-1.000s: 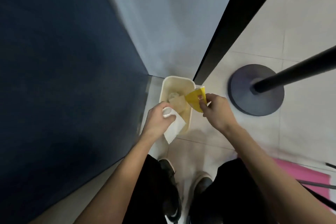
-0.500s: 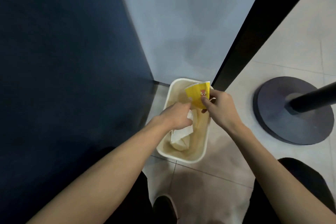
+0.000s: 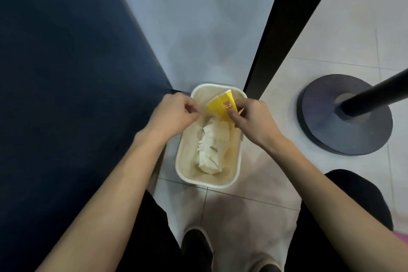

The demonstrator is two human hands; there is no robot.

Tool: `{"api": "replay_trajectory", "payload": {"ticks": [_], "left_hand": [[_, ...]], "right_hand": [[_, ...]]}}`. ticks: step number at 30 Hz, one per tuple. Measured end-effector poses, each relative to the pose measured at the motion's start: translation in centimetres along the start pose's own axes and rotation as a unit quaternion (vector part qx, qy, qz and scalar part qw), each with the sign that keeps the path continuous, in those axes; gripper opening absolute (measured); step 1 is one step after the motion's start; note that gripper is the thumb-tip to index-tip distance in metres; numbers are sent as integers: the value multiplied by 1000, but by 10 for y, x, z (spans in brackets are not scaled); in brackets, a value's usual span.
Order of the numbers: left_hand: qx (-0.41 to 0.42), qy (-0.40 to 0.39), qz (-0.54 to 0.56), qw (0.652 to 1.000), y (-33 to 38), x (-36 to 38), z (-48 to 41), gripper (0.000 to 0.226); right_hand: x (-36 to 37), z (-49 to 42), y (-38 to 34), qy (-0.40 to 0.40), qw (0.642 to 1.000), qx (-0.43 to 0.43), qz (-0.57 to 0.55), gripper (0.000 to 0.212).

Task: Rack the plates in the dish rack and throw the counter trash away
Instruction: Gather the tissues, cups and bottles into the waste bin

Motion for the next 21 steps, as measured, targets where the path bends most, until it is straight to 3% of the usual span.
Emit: {"api": "replay_trajectory", "payload": {"ticks": [2,5,8,11,17,21], "left_hand": [[-60,14,11,998,-18,-8,1,30],[-165,-77,35,983,-36,8,0,63],[-177,-120,36,976,-36,20,-3,60],[-176,-125,37,976,-35,21,-5,55],[-176,-130,41,975,-36,21,-6,50],[-183,-88,99,974,-45,20,3,56]], "right_hand": [[1,-2,-8,0,997,-38,72,24],[9,-9,-24,-41,980,-73,180,19],[25,-23,-33,-109,951,-80,279,15],[40,-33,-38,-148,930,-83,326,31],[53,-35,-34,-176,919,-53,349,29],[28,-23,-35,-133,962,-35,237,20]]}}
Point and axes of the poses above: each hand's wrist, its own z-axis away from the middle knuckle, its own x-axis out of the palm, y = z × x, the point moved 6 cm from there along -z, towards the middle knuckle, and after that the axes turned 11 degrees about z, right-handed, at the moved point
